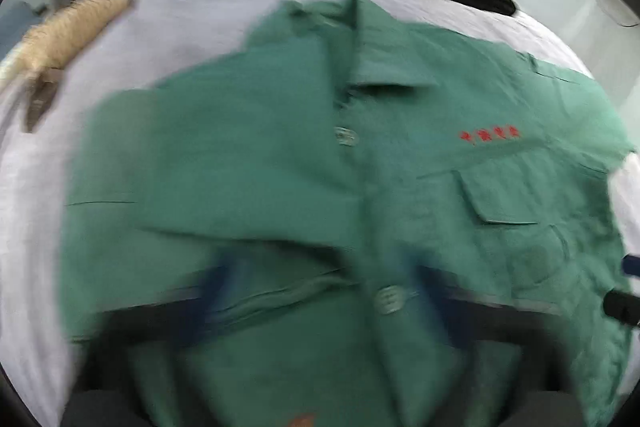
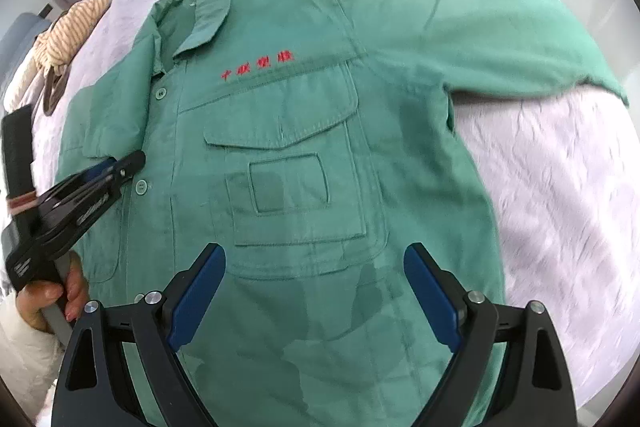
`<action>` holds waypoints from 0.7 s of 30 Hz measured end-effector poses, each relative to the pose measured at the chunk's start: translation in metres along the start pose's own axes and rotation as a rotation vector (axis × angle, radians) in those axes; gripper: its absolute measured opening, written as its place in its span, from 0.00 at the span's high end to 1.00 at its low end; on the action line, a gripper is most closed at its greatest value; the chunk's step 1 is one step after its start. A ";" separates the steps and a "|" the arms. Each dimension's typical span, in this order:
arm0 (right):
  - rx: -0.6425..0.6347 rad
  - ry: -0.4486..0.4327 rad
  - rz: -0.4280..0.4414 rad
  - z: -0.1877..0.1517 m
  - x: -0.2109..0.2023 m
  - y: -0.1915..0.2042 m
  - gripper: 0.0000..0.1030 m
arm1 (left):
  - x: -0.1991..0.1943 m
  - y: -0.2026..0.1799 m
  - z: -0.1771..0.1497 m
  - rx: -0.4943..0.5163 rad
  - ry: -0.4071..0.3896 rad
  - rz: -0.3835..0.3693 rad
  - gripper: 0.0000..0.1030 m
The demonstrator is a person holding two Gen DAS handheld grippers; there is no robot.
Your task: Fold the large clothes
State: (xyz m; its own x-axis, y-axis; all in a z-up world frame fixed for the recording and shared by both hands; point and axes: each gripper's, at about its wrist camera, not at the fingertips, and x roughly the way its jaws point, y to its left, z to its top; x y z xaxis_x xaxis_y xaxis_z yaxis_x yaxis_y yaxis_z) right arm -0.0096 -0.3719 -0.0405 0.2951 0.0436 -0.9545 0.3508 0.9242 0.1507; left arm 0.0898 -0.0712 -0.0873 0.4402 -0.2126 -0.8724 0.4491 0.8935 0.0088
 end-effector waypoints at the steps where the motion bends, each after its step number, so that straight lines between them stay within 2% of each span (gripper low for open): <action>1: -0.013 -0.006 0.002 0.006 0.003 0.007 0.10 | -0.011 0.003 -0.005 0.010 -0.026 0.023 0.01; 3: -0.047 -0.027 0.024 0.017 0.001 0.021 0.10 | -0.026 0.017 -0.011 0.008 -0.038 0.040 0.01; 7: -0.186 -0.096 0.093 0.045 0.001 0.088 0.10 | -0.045 0.073 -0.028 -0.097 -0.057 0.180 0.01; 10: -0.343 -0.112 0.108 0.063 0.023 0.156 0.10 | -0.034 0.120 -0.050 -0.183 0.010 0.304 0.01; 12: -0.455 -0.117 0.099 0.071 0.049 0.203 0.10 | -0.021 0.144 -0.061 -0.237 0.070 0.344 0.01; 14: -0.563 -0.123 0.014 0.070 0.076 0.237 0.10 | -0.012 0.162 -0.070 -0.274 0.096 0.362 0.01; 16: -0.657 -0.116 -0.143 0.067 0.113 0.262 0.11 | -0.006 0.165 -0.071 -0.282 0.096 0.358 0.01; 17: -0.678 -0.111 -0.205 0.067 0.125 0.265 0.15 | -0.001 0.164 -0.071 -0.286 0.091 0.362 0.01; 19: -0.632 -0.139 -0.223 0.075 0.130 0.258 0.52 | 0.004 0.166 -0.070 -0.304 0.081 0.369 0.01; 20: -0.598 -0.153 -0.227 0.080 0.124 0.252 0.97 | 0.005 0.169 -0.070 -0.326 0.073 0.369 0.01; 21: -0.519 -0.174 -0.165 0.091 0.109 0.238 0.95 | 0.002 0.168 -0.066 -0.340 0.066 0.370 0.01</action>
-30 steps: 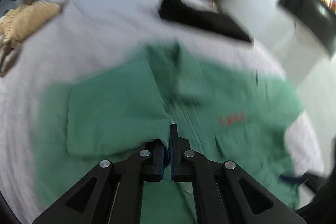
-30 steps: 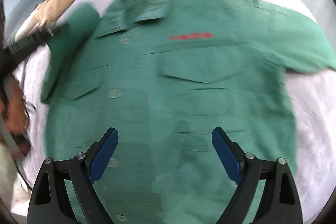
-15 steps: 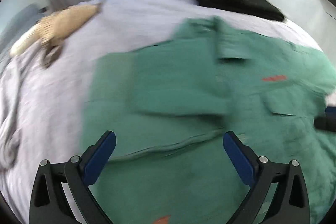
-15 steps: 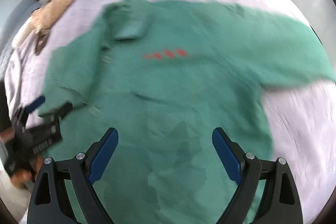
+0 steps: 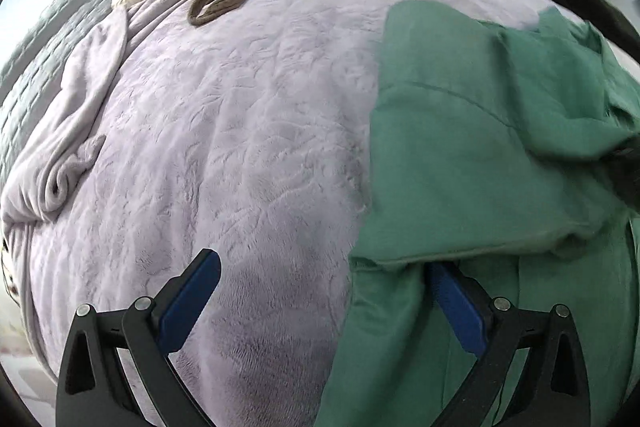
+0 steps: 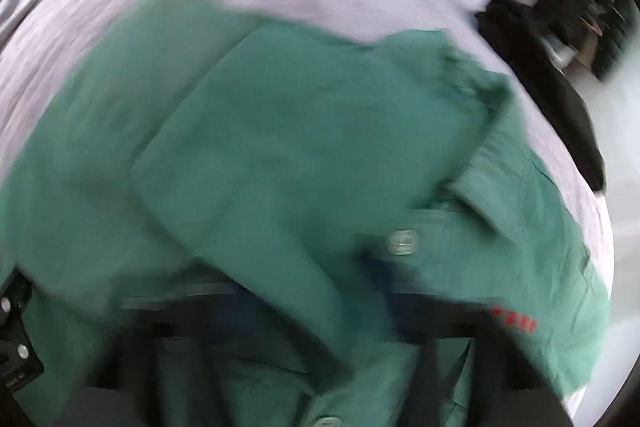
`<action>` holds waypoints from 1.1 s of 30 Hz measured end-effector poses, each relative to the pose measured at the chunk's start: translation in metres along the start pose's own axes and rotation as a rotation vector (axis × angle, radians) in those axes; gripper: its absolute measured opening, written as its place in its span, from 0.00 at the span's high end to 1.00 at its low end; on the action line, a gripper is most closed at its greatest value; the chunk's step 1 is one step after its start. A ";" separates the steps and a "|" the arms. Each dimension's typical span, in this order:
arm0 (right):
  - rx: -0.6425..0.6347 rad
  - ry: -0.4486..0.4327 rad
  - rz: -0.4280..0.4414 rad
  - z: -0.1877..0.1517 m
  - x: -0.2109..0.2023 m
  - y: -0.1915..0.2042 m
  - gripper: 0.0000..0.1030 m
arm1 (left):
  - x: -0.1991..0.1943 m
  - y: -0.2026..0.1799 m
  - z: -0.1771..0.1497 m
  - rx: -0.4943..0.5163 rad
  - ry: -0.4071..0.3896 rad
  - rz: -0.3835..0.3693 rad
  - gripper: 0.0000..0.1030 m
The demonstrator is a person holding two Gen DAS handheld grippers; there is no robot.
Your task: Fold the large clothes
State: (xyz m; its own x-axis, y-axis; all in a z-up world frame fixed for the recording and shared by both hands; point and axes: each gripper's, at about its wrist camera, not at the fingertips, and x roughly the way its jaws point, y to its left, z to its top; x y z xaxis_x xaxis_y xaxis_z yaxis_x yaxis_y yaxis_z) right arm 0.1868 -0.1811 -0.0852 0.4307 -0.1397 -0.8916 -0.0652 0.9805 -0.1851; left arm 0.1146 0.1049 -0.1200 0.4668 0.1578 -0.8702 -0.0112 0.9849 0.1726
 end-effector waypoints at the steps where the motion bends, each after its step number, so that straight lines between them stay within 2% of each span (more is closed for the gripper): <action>1: 0.077 -0.023 0.069 0.001 -0.010 -0.017 0.96 | 0.000 0.001 0.002 -0.016 -0.005 -0.001 0.01; 2: 0.173 -0.051 0.132 0.001 -0.023 -0.040 0.96 | -0.001 0.001 0.003 -0.023 -0.010 0.000 0.01; 3: 0.242 -0.074 0.158 -0.001 -0.032 -0.058 0.96 | -0.002 0.001 0.003 -0.025 -0.014 0.004 0.01; 5: 0.420 -0.136 0.245 -0.017 -0.052 -0.104 0.96 | -0.003 0.002 0.004 -0.022 -0.028 0.009 0.00; 7: 0.575 -0.155 0.311 -0.042 -0.054 -0.144 0.96 | -0.004 -0.001 0.003 -0.002 -0.042 0.012 0.00; 11: 0.741 -0.073 0.423 -0.089 -0.017 -0.181 0.95 | -0.007 -0.013 0.000 0.065 -0.065 0.026 0.00; 13: 0.877 -0.027 0.508 -0.116 0.009 -0.196 0.94 | -0.009 -0.015 -0.001 0.092 -0.069 0.031 0.00; 14: 0.932 -0.022 0.537 -0.125 0.014 -0.201 0.88 | -0.011 -0.015 -0.001 0.095 -0.071 0.028 0.00; 15: 1.001 -0.020 0.563 -0.136 0.018 -0.206 0.73 | -0.014 -0.013 -0.001 0.100 -0.073 0.024 0.00; 17: 1.056 -0.020 0.565 -0.146 0.018 -0.210 0.57 | -0.022 -0.011 -0.001 0.123 -0.067 0.006 0.00; 18: 1.026 -0.015 0.543 -0.142 0.015 -0.208 0.57 | -0.028 -0.009 -0.002 0.142 -0.061 -0.015 0.00; 20: 0.815 0.007 0.391 -0.122 0.000 -0.194 0.57 | -0.039 -0.006 -0.006 0.178 -0.031 -0.080 0.00; 21: 0.702 0.003 0.321 -0.112 -0.008 -0.183 0.56 | -0.044 -0.005 -0.007 0.189 -0.023 -0.104 0.00; 22: 0.508 -0.010 0.196 -0.097 -0.019 -0.163 0.56 | -0.055 -0.002 -0.009 0.207 -0.024 -0.139 0.00; 25: 0.115 -0.046 -0.043 -0.078 -0.032 -0.109 0.53 | -0.083 -0.002 -0.004 0.222 -0.072 -0.186 0.00; 27: -0.048 -0.074 -0.121 -0.073 -0.034 -0.082 0.53 | -0.093 -0.005 0.006 0.205 -0.121 -0.189 0.00; 30: -0.185 -0.092 -0.212 -0.072 -0.024 -0.063 0.54 | -0.072 -0.027 0.026 0.194 -0.134 -0.166 0.00; 31: -0.182 -0.088 -0.213 -0.073 -0.023 -0.066 0.57 | -0.057 -0.036 0.028 0.196 -0.129 -0.145 0.00; 32: -0.142 -0.082 -0.194 -0.075 -0.024 -0.075 0.79 | -0.038 -0.047 0.029 0.202 -0.102 -0.120 0.00; 33: -0.070 -0.075 -0.163 -0.069 -0.025 -0.085 0.92 | -0.025 -0.051 0.029 0.204 -0.075 -0.113 0.00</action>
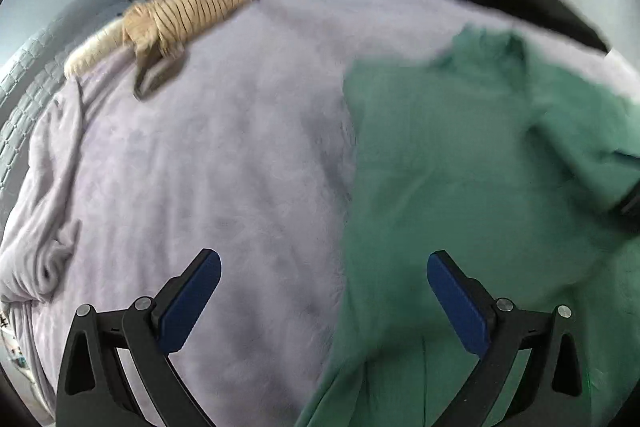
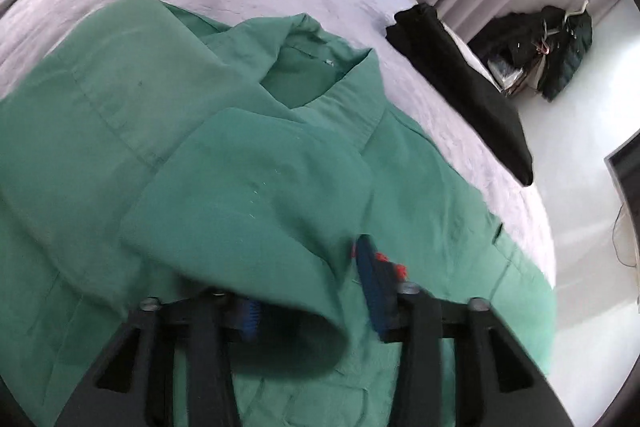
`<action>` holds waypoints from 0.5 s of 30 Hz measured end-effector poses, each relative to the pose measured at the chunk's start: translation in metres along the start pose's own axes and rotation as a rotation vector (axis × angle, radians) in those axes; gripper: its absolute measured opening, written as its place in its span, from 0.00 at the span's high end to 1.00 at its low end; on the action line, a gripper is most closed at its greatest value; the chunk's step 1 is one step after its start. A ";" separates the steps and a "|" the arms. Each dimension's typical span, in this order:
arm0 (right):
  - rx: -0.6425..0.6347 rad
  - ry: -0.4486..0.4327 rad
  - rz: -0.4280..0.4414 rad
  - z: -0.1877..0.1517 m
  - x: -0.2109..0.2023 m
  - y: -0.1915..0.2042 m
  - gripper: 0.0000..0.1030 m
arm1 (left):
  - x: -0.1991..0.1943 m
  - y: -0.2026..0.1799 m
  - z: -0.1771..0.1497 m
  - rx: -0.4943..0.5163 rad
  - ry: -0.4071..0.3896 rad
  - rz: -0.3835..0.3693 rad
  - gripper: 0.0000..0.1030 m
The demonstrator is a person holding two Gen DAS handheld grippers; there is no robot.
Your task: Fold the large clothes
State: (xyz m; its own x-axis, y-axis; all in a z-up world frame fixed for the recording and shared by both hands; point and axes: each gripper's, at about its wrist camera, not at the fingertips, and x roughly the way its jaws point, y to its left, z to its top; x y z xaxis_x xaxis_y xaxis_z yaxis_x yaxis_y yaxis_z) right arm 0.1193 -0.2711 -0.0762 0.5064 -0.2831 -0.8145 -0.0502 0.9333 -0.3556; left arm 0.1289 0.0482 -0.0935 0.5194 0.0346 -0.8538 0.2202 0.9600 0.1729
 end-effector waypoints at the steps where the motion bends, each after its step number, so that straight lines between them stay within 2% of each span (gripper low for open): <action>1: 0.156 0.000 0.068 0.001 -0.002 -0.025 0.92 | 0.012 -0.002 -0.002 -0.006 0.026 0.002 0.00; 3: 0.421 -0.024 0.214 -0.009 -0.005 -0.065 0.92 | 0.027 -0.001 -0.008 -0.032 0.050 -0.003 0.00; 4: 0.617 -0.040 0.325 -0.023 -0.001 -0.097 0.92 | 0.030 0.002 -0.011 -0.053 0.057 -0.018 0.00; 7: 1.006 -0.032 0.580 -0.064 0.025 -0.145 0.90 | 0.029 0.002 -0.013 -0.052 0.055 -0.020 0.00; 8: 1.151 -0.032 0.637 -0.083 0.036 -0.157 0.89 | 0.028 0.000 -0.012 -0.039 0.053 -0.014 0.00; 10: 1.419 -0.051 0.724 -0.118 0.051 -0.175 0.78 | 0.028 0.000 -0.011 -0.023 0.055 -0.013 0.00; 11: 1.550 -0.057 0.750 -0.136 0.056 -0.182 0.66 | 0.027 0.002 -0.010 -0.025 0.060 -0.015 0.00; 12: 1.609 -0.050 0.760 -0.146 0.058 -0.185 0.61 | 0.027 0.004 -0.009 -0.031 0.065 -0.016 0.00; 13: 1.619 -0.043 0.772 -0.151 0.056 -0.188 0.61 | 0.022 0.010 -0.007 -0.048 0.068 -0.019 0.00; 15: 1.475 -0.043 0.787 -0.136 0.037 -0.189 0.61 | 0.012 0.023 -0.004 -0.082 0.045 -0.036 0.00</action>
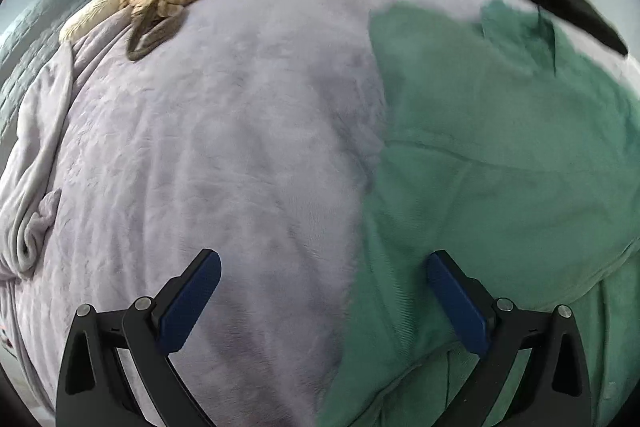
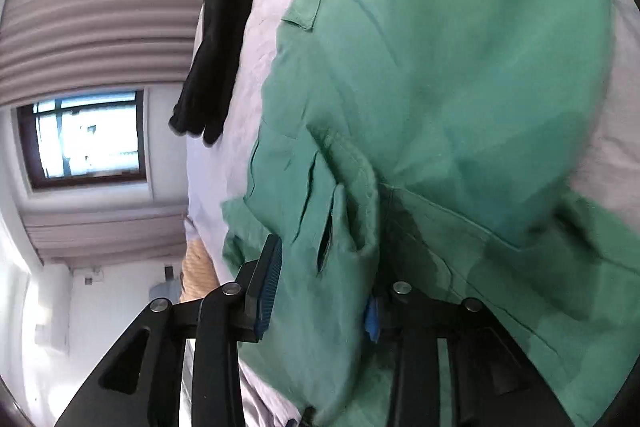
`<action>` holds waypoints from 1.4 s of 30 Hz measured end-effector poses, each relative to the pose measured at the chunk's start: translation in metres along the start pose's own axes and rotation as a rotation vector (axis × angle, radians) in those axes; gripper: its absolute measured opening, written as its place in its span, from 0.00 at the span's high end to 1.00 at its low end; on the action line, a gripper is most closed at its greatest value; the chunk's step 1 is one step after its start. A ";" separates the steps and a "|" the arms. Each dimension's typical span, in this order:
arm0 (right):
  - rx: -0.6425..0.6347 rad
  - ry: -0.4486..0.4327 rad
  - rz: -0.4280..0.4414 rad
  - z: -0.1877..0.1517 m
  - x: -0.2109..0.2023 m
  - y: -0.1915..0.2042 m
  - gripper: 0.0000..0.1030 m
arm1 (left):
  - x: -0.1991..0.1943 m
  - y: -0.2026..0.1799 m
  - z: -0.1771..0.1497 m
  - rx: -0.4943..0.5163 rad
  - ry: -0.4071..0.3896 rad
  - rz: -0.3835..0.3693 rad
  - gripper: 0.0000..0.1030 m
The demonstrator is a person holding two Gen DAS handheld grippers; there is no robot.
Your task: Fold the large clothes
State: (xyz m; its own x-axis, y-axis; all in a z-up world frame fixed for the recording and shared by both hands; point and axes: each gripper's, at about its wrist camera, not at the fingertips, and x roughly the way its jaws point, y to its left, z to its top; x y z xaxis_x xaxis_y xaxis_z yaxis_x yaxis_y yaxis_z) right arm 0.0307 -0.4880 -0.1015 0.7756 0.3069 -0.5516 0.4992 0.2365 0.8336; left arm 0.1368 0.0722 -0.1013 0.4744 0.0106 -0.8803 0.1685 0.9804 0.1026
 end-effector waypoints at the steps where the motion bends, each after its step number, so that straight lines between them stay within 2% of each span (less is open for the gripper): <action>1: -0.116 0.037 -0.005 -0.008 -0.001 0.022 0.61 | -0.004 0.005 0.001 -0.011 -0.010 -0.006 0.00; 2: -0.234 0.082 -0.001 -0.018 0.002 0.047 0.60 | -0.008 0.011 0.003 -0.020 -0.015 -0.014 0.00; 4: -0.432 0.197 0.022 -0.043 0.025 0.097 0.53 | -0.006 0.017 0.004 -0.030 0.008 -0.030 0.00; 6: -0.575 0.333 0.052 -0.069 0.068 0.141 0.49 | -0.003 0.017 0.001 -0.033 0.025 -0.039 0.00; 7: -0.657 0.425 0.063 -0.085 0.103 0.168 0.48 | -0.002 0.017 -0.002 -0.031 0.029 -0.038 0.00; 10: -0.800 0.567 0.034 -0.121 0.180 0.217 0.47 | -0.004 0.017 -0.010 -0.051 0.036 -0.046 0.00; 12: -0.832 0.650 -0.001 -0.137 0.224 0.235 0.47 | -0.008 0.020 -0.014 -0.067 0.037 -0.062 0.00; 16: -0.857 0.758 -0.158 -0.158 0.294 0.235 0.47 | -0.015 0.030 -0.021 -0.078 0.023 -0.082 0.00; 17: -0.817 0.802 -0.200 -0.162 0.305 0.229 0.50 | -0.017 0.032 -0.022 -0.081 0.019 -0.083 0.00; 18: -0.767 0.850 -0.214 -0.164 0.318 0.222 0.84 | -0.019 0.036 -0.024 -0.086 0.015 -0.076 0.00; 19: -0.741 0.891 -0.211 -0.169 0.324 0.217 0.97 | -0.022 0.040 -0.026 -0.098 0.013 -0.071 0.00; 22: -0.789 0.921 -0.101 -0.189 0.333 0.236 0.97 | -0.027 0.055 -0.030 -0.139 0.002 -0.067 0.00; 25: -0.809 0.906 -0.102 -0.202 0.352 0.244 0.97 | -0.026 0.066 -0.033 -0.163 0.004 -0.042 0.00; 26: -0.827 0.892 -0.138 -0.208 0.363 0.243 0.96 | -0.024 0.069 -0.034 -0.173 0.010 -0.028 0.00; 27: -0.870 0.877 -0.205 -0.215 0.375 0.237 0.92 | -0.023 0.071 -0.033 -0.181 0.014 -0.020 0.00; 28: -0.888 0.869 -0.266 -0.222 0.385 0.231 0.92 | -0.022 0.074 -0.032 -0.191 0.015 -0.014 0.00; 29: -0.885 0.862 -0.291 -0.222 0.386 0.229 0.92 | -0.024 0.076 -0.029 -0.199 0.006 -0.012 0.00; 31: -0.887 0.843 -0.273 -0.225 0.373 0.230 0.87 | -0.031 0.076 -0.019 -0.195 -0.032 -0.013 0.00; 32: -0.909 0.829 -0.261 -0.223 0.365 0.235 0.71 | -0.035 0.074 -0.014 -0.183 -0.053 -0.020 0.00; 33: -0.954 0.796 -0.256 -0.219 0.350 0.242 0.43 | -0.036 0.071 -0.007 -0.166 -0.071 -0.030 0.00; 34: -1.020 0.735 -0.253 -0.214 0.326 0.250 0.35 | -0.036 0.067 0.002 -0.148 -0.089 -0.039 0.00; 35: -1.068 0.689 -0.263 -0.214 0.311 0.254 0.34 | -0.033 0.062 0.011 -0.137 -0.104 -0.050 0.00; 36: -1.122 0.633 -0.296 -0.212 0.293 0.256 0.34 | -0.029 0.058 0.018 -0.133 -0.109 -0.057 0.00; 38: -1.217 0.510 -0.429 -0.201 0.254 0.246 0.34 | -0.010 0.049 0.032 -0.132 -0.097 -0.064 0.00; 40: -1.311 0.397 -0.617 -0.193 0.225 0.220 0.34 | 0.015 0.037 0.040 -0.118 -0.066 -0.026 0.00; 42: -1.362 0.354 -0.722 -0.186 0.208 0.194 0.34 | 0.039 0.026 0.041 -0.092 -0.015 0.010 0.00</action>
State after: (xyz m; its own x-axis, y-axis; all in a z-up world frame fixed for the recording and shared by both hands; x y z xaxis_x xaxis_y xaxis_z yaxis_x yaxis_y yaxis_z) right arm 0.2169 -0.2067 -0.0603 0.3146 -0.0875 -0.9452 -0.1499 0.9787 -0.1405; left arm 0.1947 0.0897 -0.1139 0.4883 0.0182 -0.8725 0.0836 0.9942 0.0675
